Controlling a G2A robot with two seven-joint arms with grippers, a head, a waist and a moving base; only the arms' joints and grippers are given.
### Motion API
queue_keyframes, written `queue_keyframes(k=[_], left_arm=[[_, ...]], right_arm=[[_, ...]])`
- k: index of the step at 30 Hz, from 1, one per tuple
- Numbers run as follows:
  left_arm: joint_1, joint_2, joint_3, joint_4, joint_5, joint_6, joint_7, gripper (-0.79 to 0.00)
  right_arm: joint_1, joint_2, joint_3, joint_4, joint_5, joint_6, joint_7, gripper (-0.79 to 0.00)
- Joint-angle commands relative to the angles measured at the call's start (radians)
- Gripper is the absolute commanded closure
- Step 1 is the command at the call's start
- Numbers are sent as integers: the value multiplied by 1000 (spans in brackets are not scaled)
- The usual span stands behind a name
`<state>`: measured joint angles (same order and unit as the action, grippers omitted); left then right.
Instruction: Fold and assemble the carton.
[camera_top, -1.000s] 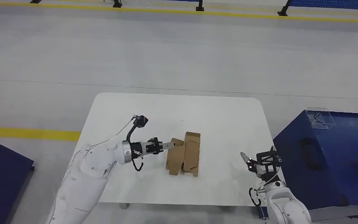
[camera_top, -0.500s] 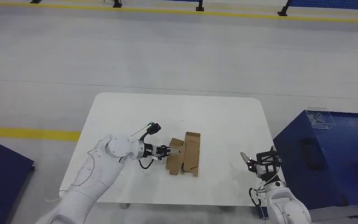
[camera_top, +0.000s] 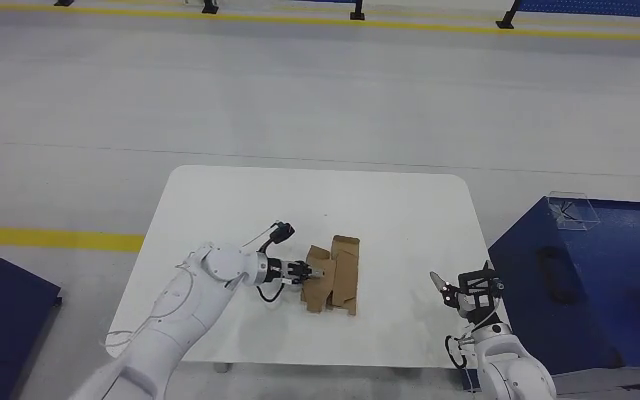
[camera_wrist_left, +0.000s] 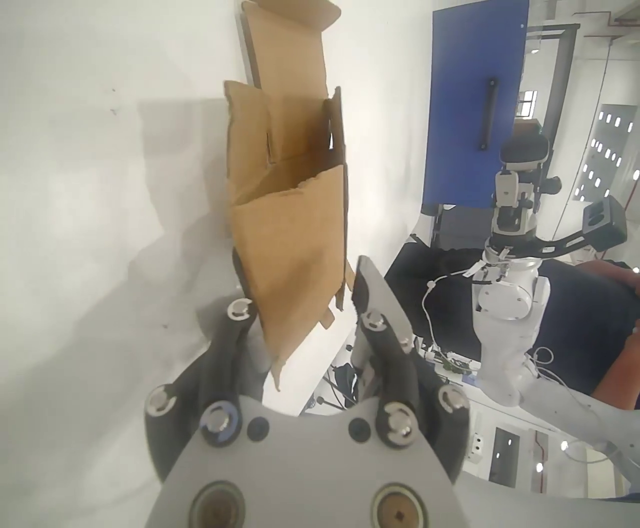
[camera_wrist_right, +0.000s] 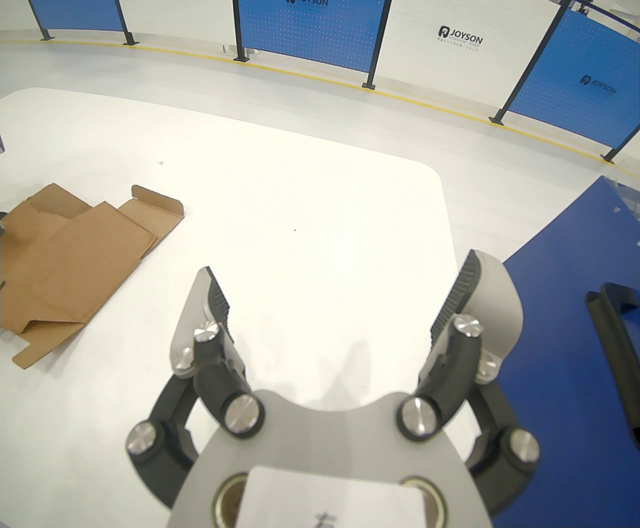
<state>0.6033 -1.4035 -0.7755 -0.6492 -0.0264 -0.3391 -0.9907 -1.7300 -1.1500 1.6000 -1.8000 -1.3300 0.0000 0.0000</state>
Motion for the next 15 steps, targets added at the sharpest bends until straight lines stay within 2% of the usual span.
queue_keyframes(k=[1, 5, 9, 11, 15], left_arm=[[-8, -8, 0, 23, -27, -21, -10, 0], [-13, -14, -17, 28, -101, -77, -67, 0], [3, 3, -73, -42, -206, -137, -164, 0], [27, 21, -109, -117, -235, -145, -197, 0], [113, 71, -211, -332, -266, -112, -255, 0]], right_arm=[[0, 0, 0, 0, 0, 0, 0, -785], [0, 0, 0, 0, 0, 0, 0, -785], [0, 0, 0, 0, 0, 0, 0, -785], [0, 0, 0, 0, 0, 0, 0, -785], [0, 0, 0, 0, 0, 0, 0, -785]])
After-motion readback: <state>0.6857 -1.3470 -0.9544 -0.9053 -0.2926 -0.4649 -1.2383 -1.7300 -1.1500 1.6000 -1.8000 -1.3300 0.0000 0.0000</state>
